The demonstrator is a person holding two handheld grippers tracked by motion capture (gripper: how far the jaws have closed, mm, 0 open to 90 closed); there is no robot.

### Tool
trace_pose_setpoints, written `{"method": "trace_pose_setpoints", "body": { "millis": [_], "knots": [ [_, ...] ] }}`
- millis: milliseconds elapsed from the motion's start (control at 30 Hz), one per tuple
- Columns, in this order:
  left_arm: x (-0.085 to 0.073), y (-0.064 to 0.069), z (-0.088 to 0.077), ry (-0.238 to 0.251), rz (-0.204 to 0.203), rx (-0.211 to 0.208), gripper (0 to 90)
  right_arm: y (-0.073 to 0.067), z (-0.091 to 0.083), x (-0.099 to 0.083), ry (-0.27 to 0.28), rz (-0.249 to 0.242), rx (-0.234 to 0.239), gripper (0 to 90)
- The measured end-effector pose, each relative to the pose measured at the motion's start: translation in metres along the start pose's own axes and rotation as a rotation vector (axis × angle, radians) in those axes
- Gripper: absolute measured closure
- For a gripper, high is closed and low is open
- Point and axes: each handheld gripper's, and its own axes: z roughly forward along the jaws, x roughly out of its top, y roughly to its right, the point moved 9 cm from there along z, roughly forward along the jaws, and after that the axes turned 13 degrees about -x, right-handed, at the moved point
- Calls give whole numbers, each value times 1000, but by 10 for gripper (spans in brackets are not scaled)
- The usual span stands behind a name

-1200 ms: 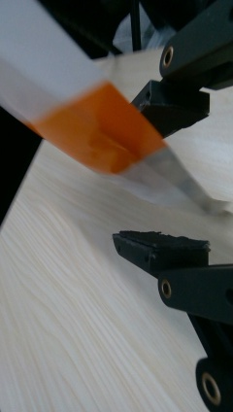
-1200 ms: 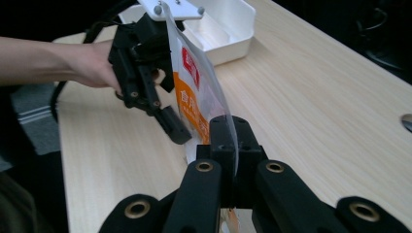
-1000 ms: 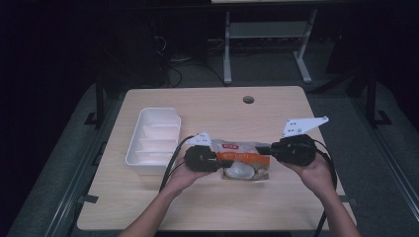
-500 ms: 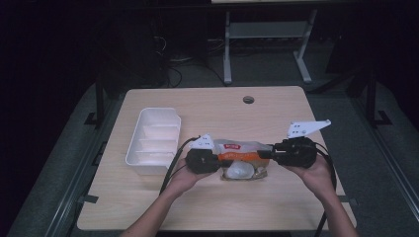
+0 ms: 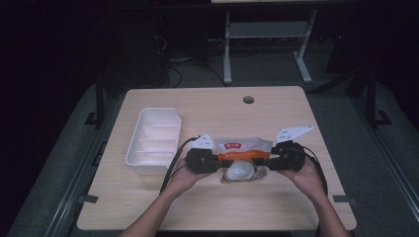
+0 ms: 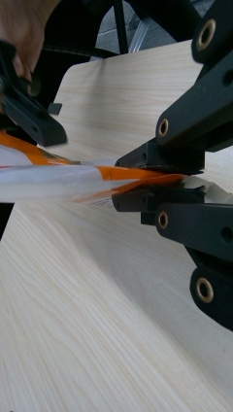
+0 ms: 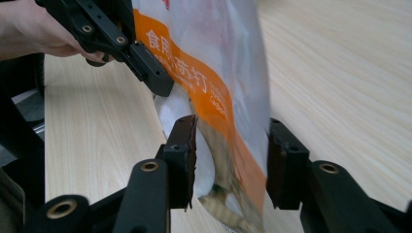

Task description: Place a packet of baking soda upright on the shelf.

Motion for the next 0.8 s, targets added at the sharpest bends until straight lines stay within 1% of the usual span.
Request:
{"method": "trace_pose_setpoints", "body": {
  "millis": [33, 67, 100, 167, 233, 300, 367, 400, 467, 533, 567, 600, 633, 667, 700, 767, 800],
  "knots": [
    [0, 1, 0, -1, 2, -1, 837, 0, 2, 0, -3, -2, 2, 620],
    [0, 1, 0, 0, 3, 0, 837, -1, 5, -1, -4, -6, 6, 667],
    [0, 1, 0, -1, 5, 1, 837, -1, 5, -1, -4, -6, 6, 667],
    [0, 1, 0, -7, 5, 6, 837, -3, 8, -1, -1, -5, 20, 731],
    [-1, 0, -1, -2, -1, 3, 834, -5, 9, -1, -3, -16, 11, 818],
    [-1, -1, -2, 0, -1, 11, 807, -7, 8, -1, -1, -28, 13, 894],
    [-2, 0, -3, -4, 0, 16, 801, -8, 8, -1, -2, -30, 15, 895],
    [-2, 0, -3, -8, 6, 27, 785, -8, 7, -1, 0, -26, 20, 896],
    [-3, 0, -5, -11, 11, 45, 746, -9, 5, -1, 1, -19, 32, 897],
    [-6, 0, -9, -6, 5, 63, 700, -10, 2, -1, 6, -13, 48, 897],
    [-8, -1, -11, -8, 2, 71, 680, -10, 1, -1, 8, -15, 48, 897],
    [-10, -1, -12, -10, -1, 78, 604, -11, -2, 0, 12, -14, 48, 898],
    [-12, -1, -12, -12, -7, 90, 604, -11, -2, 0, 12, -14, 48, 898],
    [-16, -1, -13, -19, -14, 96, 548, -11, -3, 1, 15, -14, 46, 898],
    [-18, 0, -14, -29, -14, 99, 517, -11, -5, 1, 19, -18, 40, 898],
    [-22, 1, -15, -32, -7, 123, 467, -9, -9, 2, 25, -16, 26, 898],
    [-24, 2, -16, -36, -7, 125, 447, -8, -10, 3, 28, -12, 21, 898]
  ]
}}
